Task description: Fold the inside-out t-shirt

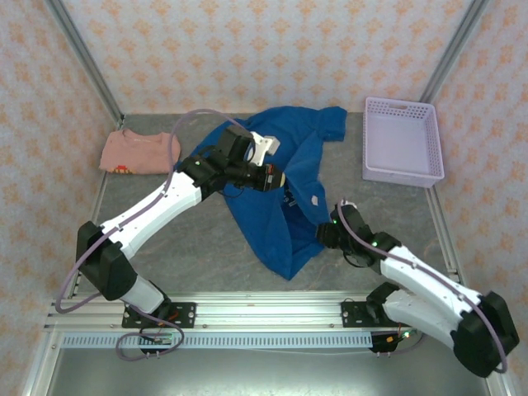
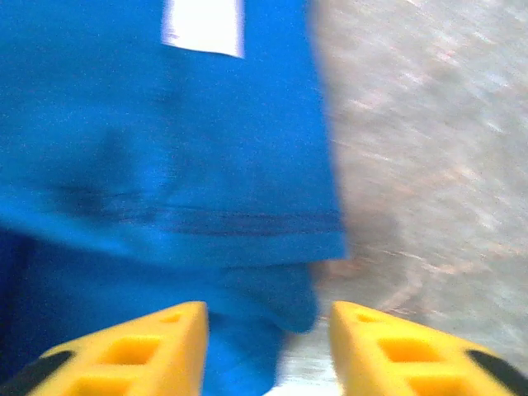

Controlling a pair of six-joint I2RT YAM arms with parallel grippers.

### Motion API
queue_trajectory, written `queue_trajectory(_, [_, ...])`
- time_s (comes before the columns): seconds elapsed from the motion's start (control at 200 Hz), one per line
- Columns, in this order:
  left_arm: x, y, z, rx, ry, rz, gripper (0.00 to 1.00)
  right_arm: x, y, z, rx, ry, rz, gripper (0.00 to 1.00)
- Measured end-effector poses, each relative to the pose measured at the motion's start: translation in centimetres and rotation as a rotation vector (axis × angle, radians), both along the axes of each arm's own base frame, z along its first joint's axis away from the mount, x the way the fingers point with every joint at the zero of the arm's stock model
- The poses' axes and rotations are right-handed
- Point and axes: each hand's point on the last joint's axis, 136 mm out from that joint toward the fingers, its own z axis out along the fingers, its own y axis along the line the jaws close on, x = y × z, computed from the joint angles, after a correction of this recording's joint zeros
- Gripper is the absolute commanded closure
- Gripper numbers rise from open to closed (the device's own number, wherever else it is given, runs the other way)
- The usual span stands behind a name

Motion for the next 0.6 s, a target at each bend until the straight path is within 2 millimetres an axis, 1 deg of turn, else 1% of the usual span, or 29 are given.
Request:
queue_trajectory(0.05, [-0.1, 0.0, 0.0, 0.004, -0.001, -0.003, 1.0, -0.1, 1.5, 1.4, 0.052, -0.066, 0.068, 0.54])
queue_trajectory(0.11, [-0.2, 0.1, -0.2, 0.011, 0.008, -0.004, 1.0, -0.1, 3.1, 2.5, 0.093, -0.124, 0.141, 0.65])
queue_trajectory(0.17, [-0.3, 0.2, -0.3, 0.014, 0.014, -0.004, 1.0, 0.1, 4.5, 2.9, 0.107, -0.163, 0.197, 0.76])
queue_trajectory(0.22, [-0.3, 0.2, -0.4, 0.017, 0.017, -0.004, 1.0, 0.5, 5.7, 2.8, 0.097, -0.191, 0.248, 0.81])
queue_trajectory(0.285, [-0.4, 0.3, -0.5, 0.02, 0.021, -0.005, 1.0, 0.9, 7.1, 1.9, 0.075, -0.201, 0.298, 0.85])
queue_trajectory(0.37, [-0.5, 0.3, -0.6, 0.024, 0.023, -0.007, 1.0, 1.3, 8.2, 0.1, 0.042, -0.204, 0.342, 0.89])
queue_trajectory(0.49, [-0.7, 0.4, -0.7, 0.032, 0.033, -0.01, 1.0, 1.9, 9.2, -1.6, -0.01, -0.228, 0.392, 0.95])
queue_trajectory(0.595, [-0.8, 0.4, -0.7, 0.039, 0.044, -0.013, 1.0, 3.2, 9.7, -2.6, -0.072, -0.278, 0.397, 0.95])
